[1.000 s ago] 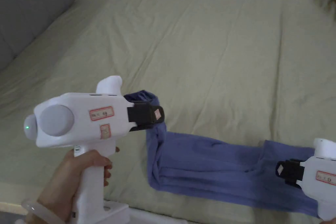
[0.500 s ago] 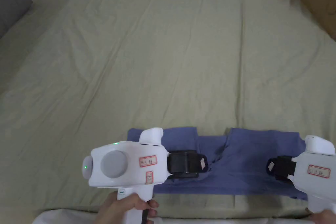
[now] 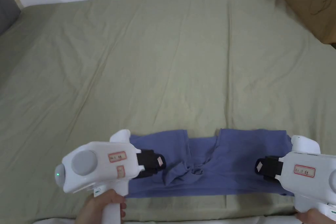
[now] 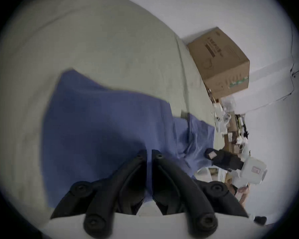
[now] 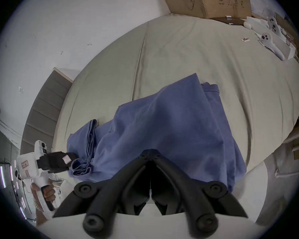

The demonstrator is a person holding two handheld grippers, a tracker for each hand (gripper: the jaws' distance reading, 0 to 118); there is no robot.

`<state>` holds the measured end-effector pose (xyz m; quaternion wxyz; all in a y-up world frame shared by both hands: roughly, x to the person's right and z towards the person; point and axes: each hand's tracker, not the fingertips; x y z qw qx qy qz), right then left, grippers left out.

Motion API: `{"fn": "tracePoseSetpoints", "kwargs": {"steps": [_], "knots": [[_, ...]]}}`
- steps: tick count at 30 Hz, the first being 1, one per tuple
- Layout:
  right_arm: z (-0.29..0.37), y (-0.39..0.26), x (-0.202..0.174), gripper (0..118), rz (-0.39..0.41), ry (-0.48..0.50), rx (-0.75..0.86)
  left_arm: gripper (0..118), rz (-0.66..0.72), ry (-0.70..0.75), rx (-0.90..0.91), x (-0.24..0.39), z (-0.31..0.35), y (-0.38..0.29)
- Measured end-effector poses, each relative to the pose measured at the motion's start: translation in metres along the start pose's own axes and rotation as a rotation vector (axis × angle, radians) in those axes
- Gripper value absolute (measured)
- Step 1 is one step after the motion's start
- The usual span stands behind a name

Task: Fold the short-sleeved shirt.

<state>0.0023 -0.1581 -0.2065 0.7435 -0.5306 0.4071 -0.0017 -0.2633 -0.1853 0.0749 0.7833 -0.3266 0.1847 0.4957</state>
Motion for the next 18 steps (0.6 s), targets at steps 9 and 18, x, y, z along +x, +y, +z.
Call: {"fn": "tracePoseSetpoints", "kwargs": {"steps": [9,18], "knots": [[0.007,0.000,0.014,0,-0.045,0.022,-0.003,6,-0.088,-0.049,-0.093,0.038,-0.018,-0.031],[0.006,0.000,0.014,0,-0.066,0.038,-0.009,6,-0.134,-0.044,-0.124,0.048,-0.025,-0.034]]}}
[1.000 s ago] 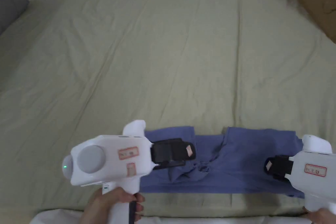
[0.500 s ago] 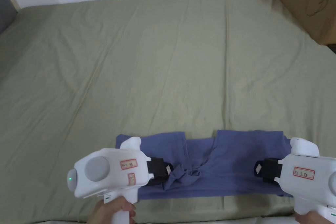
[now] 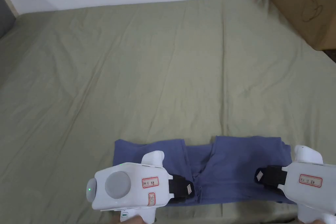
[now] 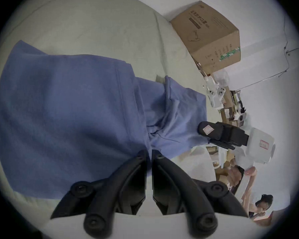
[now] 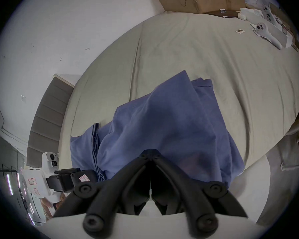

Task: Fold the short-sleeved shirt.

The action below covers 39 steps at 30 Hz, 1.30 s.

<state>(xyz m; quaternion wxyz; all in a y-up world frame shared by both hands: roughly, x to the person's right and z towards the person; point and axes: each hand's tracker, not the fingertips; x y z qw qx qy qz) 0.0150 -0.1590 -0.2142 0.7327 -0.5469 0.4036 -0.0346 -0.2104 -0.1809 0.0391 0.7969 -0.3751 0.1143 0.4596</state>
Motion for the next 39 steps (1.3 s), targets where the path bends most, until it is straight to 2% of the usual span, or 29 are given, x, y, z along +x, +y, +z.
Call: {"fn": "tracePoseSetpoints", "kwargs": {"steps": [5,14,15,19,20,23,27,30,31,32,33,35,36,39], "knots": [[0.003,-0.001,-0.004,0,-0.001,0.007,0.000,6,0.066,-0.119,0.112,-0.015,0.045,0.004],[0.001,0.001,-0.017,0,0.022,0.005,-0.002,8,0.258,-0.040,0.306,-0.118,0.137,0.000],[0.001,-0.001,-0.020,0,0.025,0.006,-0.003,12,0.263,-0.043,0.311,-0.125,0.139,-0.002],[-0.005,-0.001,-0.027,0,0.035,-0.002,-0.017,86,0.298,-0.065,0.267,-0.138,0.129,-0.006],[-0.006,-0.001,-0.029,0,0.037,-0.003,-0.020,93,0.299,-0.065,0.246,-0.141,0.121,-0.006],[-0.006,0.000,-0.037,0,0.044,0.006,-0.041,104,0.311,-0.081,0.230,-0.150,0.102,-0.002],[0.000,0.006,-0.048,0,0.090,0.001,-0.030,115,0.350,-0.211,0.253,-0.146,0.091,0.005],[-0.001,0.011,-0.051,0,0.092,-0.003,-0.026,112,0.387,-0.254,0.244,-0.148,0.083,0.011],[-0.005,0.013,-0.050,0,0.087,-0.001,-0.030,85,0.380,-0.266,0.231,-0.147,0.081,0.013],[-0.008,0.013,-0.051,0,0.084,-0.003,-0.036,36,0.384,-0.266,0.234,-0.145,0.080,0.012],[-0.009,0.013,-0.053,0,0.087,-0.006,-0.040,10,0.383,-0.268,0.237,-0.143,0.080,0.012],[-0.011,0.011,-0.059,0,0.103,-0.007,-0.045,9,0.347,-0.100,0.216,-0.150,0.073,0.011],[-0.012,0.010,-0.061,0,0.107,-0.006,-0.049,9,0.332,-0.086,0.197,-0.154,0.074,0.011],[-0.013,0.009,-0.067,0,0.126,-0.005,-0.059,9,0.382,-0.204,0.219,-0.158,0.086,0.012]]}}
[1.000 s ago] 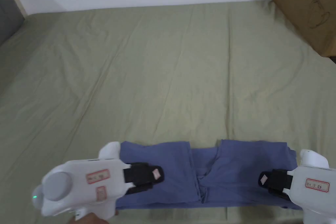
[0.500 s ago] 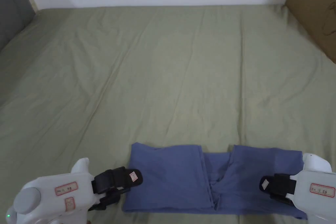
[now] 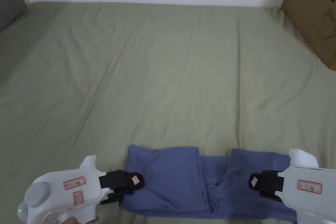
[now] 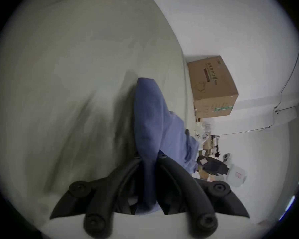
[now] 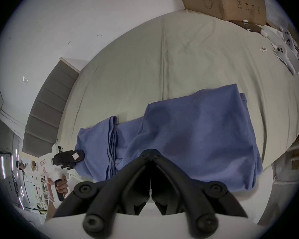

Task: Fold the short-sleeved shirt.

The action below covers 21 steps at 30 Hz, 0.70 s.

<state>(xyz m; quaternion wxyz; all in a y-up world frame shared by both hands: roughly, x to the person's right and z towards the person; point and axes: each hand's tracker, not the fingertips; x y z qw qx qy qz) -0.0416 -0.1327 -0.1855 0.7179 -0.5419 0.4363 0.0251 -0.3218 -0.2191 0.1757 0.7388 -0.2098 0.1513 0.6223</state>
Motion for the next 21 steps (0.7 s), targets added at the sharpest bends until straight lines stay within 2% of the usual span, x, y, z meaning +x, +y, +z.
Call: {"fn": "tracePoseSetpoints", "kwargs": {"steps": [8,11,17,21], "knots": [[0.000,0.000,-0.008,0,0.003,-0.001,0.005,9,-0.092,0.023,0.026,0.010,0.038,0.011],[-0.001,-0.001,-0.010,0,0.005,0.001,-0.001,9,-0.073,0.033,0.048,-0.004,0.059,0.022],[-0.003,-0.002,-0.008,0,0.010,0.004,-0.001,9,-0.083,0.171,0.124,-0.023,0.121,0.041],[-0.005,-0.006,-0.006,0,0.004,-0.001,-0.002,9,-0.083,0.206,0.144,-0.025,0.142,0.044]]}}
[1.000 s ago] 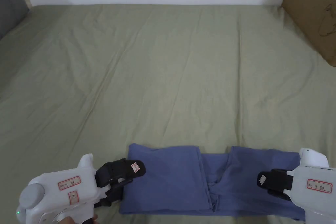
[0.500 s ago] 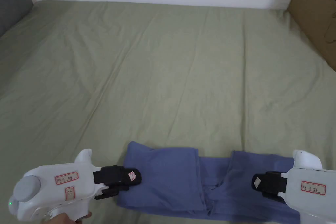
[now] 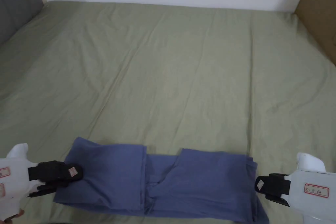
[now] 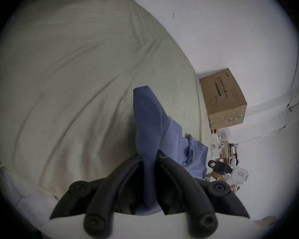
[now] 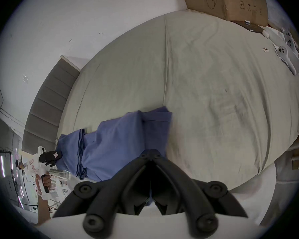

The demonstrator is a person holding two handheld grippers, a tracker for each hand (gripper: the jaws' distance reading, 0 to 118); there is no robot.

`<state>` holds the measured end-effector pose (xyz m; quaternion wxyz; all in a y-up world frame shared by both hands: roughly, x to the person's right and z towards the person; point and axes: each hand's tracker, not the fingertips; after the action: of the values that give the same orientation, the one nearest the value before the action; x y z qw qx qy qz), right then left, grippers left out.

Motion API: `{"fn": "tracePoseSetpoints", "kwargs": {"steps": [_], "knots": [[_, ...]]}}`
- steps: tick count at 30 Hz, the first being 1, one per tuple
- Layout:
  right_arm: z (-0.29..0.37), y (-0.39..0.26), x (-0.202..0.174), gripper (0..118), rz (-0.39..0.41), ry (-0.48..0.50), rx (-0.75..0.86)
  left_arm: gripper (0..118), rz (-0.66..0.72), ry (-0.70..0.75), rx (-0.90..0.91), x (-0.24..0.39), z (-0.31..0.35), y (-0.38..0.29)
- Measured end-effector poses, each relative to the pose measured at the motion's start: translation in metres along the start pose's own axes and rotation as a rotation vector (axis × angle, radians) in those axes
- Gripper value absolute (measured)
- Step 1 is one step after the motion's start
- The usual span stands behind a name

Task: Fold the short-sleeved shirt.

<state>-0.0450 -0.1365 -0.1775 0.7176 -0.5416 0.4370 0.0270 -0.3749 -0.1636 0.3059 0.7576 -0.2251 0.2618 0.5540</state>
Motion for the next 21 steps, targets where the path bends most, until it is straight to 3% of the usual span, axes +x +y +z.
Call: {"fn": "tracePoseSetpoints", "kwargs": {"steps": [5,11,16,21], "knots": [[0.002,-0.005,0.006,0,-0.023,-0.001,-0.008,9,-0.011,0.005,0.013,0.022,0.004,-0.006],[0.010,-0.007,0.021,0,-0.061,0.001,0.009,9,-0.098,-0.180,0.048,0.094,0.002,-0.011],[0.017,-0.003,0.038,0,-0.100,0.003,0.036,9,-0.250,-0.221,-0.030,0.170,-0.039,-0.025],[0.026,-0.004,0.058,0,-0.133,0.000,0.057,9,-0.315,-0.226,-0.174,0.216,-0.109,-0.042]]}}
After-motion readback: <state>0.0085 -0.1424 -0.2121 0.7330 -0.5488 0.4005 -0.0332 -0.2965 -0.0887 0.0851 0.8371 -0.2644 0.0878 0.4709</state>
